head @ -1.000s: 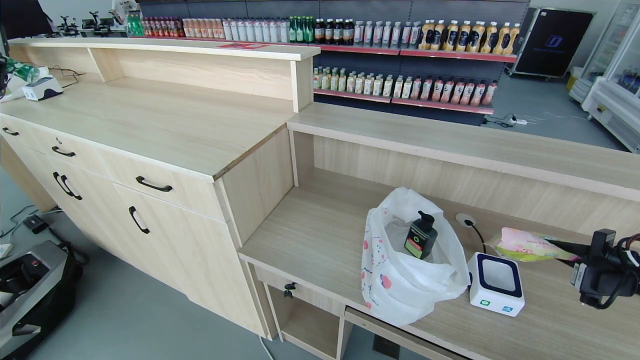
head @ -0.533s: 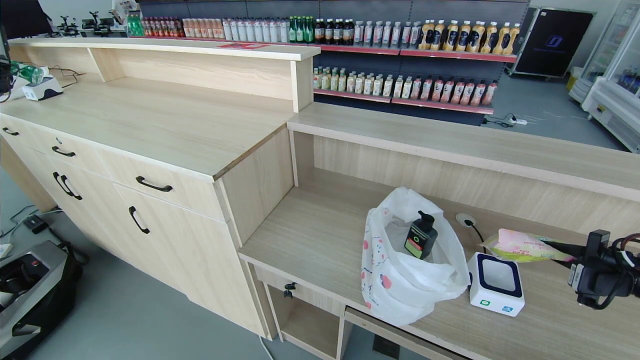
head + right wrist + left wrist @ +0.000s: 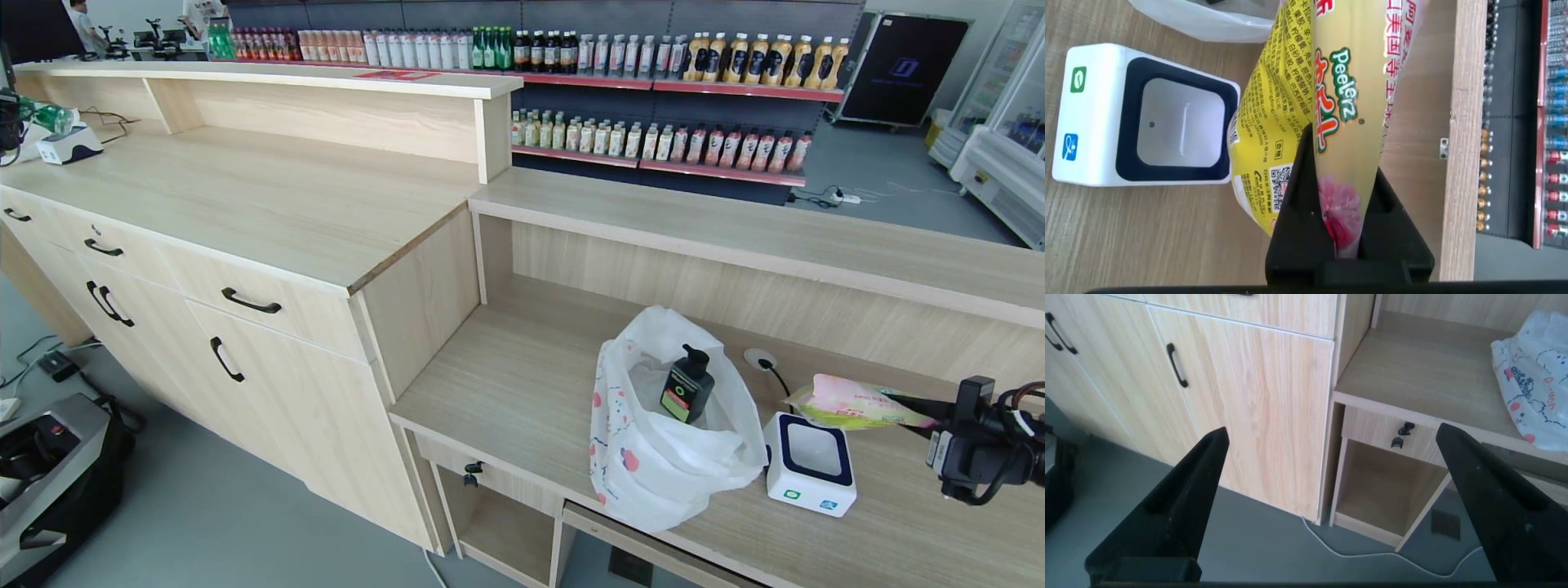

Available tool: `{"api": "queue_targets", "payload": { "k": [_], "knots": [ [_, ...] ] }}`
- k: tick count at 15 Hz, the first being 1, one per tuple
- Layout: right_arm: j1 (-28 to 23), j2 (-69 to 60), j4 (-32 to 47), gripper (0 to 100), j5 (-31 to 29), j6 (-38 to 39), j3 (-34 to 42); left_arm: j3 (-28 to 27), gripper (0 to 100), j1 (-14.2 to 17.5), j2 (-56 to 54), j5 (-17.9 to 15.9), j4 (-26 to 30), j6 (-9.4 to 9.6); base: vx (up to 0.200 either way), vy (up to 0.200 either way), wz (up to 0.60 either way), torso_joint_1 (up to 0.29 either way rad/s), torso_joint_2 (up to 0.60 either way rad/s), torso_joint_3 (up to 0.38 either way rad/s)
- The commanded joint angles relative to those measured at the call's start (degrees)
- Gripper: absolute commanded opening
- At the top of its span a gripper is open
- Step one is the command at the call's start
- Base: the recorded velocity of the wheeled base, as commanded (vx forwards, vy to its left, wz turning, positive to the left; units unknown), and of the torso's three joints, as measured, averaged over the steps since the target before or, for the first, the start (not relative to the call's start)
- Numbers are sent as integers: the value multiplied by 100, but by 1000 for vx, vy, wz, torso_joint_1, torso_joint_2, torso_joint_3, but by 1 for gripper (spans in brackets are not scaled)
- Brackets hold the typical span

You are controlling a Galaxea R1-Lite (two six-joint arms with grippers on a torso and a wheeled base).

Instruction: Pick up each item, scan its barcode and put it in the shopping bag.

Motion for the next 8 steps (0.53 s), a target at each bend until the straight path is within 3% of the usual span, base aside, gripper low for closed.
{"api": "queue_targets", "payload": {
  "k": [1,3,5,6,7,8],
  "knots": [
    [-1,-143,24,0,2,72,-7,0,100,0,6,-2,0,-1,0,0,0,0,0,0],
    [-53,-1083,718,0,-59,775,2,0,100,0,6,-2,0,-1,0,0,0,0,0,0],
    [-106,-2542,1992,0,-402,2058,-16,0,100,0,6,-2,0,-1,0,0,0,0,0,0],
    [-115,-2920,2274,0,-464,2559,-25,0,100,0,6,-2,0,-1,0,0,0,0,0,0],
    [-88,-3632,2660,0,-622,3851,10,0,100,0,6,-2,0,8,0,0,0,0,0,0],
    [-80,-3931,2731,0,-745,4607,54,0,100,0,6,-2,0,-1,0,0,0,0,0,0]
  ]
}}
